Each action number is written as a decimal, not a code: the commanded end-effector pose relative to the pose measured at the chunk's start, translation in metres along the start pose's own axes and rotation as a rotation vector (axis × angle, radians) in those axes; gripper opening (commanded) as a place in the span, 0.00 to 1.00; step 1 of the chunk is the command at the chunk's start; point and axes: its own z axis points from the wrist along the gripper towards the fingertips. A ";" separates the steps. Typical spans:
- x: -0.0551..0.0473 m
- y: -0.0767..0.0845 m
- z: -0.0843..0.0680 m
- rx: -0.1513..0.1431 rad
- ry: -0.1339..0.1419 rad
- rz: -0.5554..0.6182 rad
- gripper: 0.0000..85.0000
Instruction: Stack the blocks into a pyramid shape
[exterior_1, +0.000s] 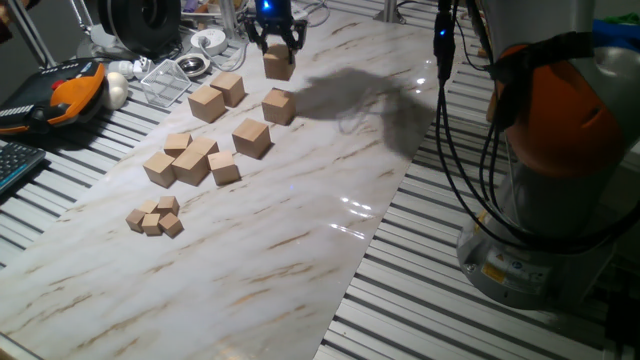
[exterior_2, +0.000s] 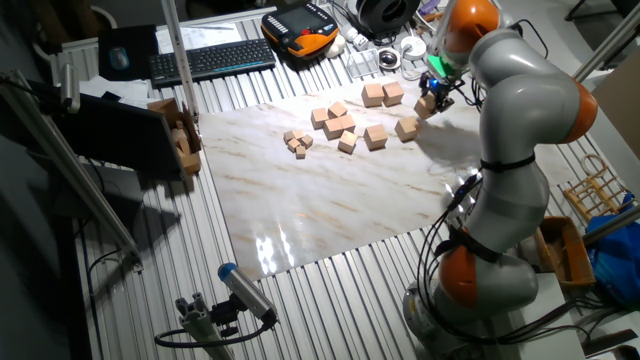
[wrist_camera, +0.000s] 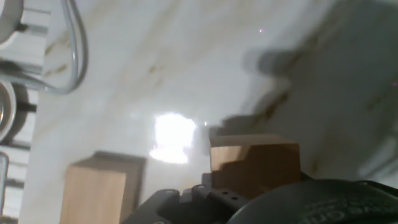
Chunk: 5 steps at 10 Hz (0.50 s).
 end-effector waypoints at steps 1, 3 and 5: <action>-0.015 -0.002 0.003 -0.002 -0.004 -0.010 0.00; -0.024 0.002 0.017 -0.003 -0.006 -0.033 0.00; -0.029 0.008 0.031 -0.007 0.009 -0.043 0.00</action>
